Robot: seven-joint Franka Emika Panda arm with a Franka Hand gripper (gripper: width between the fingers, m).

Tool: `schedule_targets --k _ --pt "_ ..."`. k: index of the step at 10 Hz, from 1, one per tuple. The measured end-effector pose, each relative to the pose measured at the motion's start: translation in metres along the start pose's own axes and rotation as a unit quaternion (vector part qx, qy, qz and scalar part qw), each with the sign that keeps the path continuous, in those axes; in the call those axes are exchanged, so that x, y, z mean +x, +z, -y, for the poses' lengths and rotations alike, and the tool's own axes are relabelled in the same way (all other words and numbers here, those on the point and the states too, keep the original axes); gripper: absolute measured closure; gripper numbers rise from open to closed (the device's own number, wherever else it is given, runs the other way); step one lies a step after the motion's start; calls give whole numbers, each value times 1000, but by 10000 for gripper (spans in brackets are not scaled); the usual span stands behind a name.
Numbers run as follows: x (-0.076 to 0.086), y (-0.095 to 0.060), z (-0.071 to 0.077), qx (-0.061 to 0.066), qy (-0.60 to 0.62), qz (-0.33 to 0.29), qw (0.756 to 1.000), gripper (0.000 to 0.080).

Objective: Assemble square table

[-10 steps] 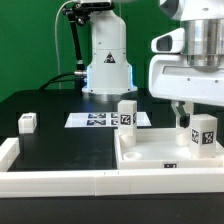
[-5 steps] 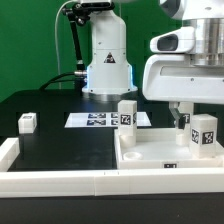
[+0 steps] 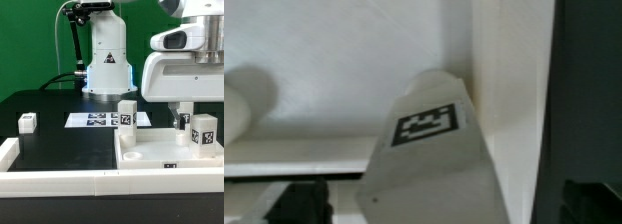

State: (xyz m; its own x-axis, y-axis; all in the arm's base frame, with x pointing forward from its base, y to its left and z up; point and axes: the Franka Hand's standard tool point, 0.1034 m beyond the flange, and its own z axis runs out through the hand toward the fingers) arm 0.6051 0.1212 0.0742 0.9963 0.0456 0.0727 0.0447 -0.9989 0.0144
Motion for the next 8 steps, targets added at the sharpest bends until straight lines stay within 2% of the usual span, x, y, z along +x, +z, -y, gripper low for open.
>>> schedule_targets --k 3,4,5,6,8 --pt "0 0 0 0 -16 0 1000 159" --pt "0 0 0 0 -16 0 1000 337" --pt "0 0 0 0 -16 0 1000 337" --pt "0 0 -1 0 -11 0 1000 509" --pt "0 0 -1 0 14 0 1000 509"
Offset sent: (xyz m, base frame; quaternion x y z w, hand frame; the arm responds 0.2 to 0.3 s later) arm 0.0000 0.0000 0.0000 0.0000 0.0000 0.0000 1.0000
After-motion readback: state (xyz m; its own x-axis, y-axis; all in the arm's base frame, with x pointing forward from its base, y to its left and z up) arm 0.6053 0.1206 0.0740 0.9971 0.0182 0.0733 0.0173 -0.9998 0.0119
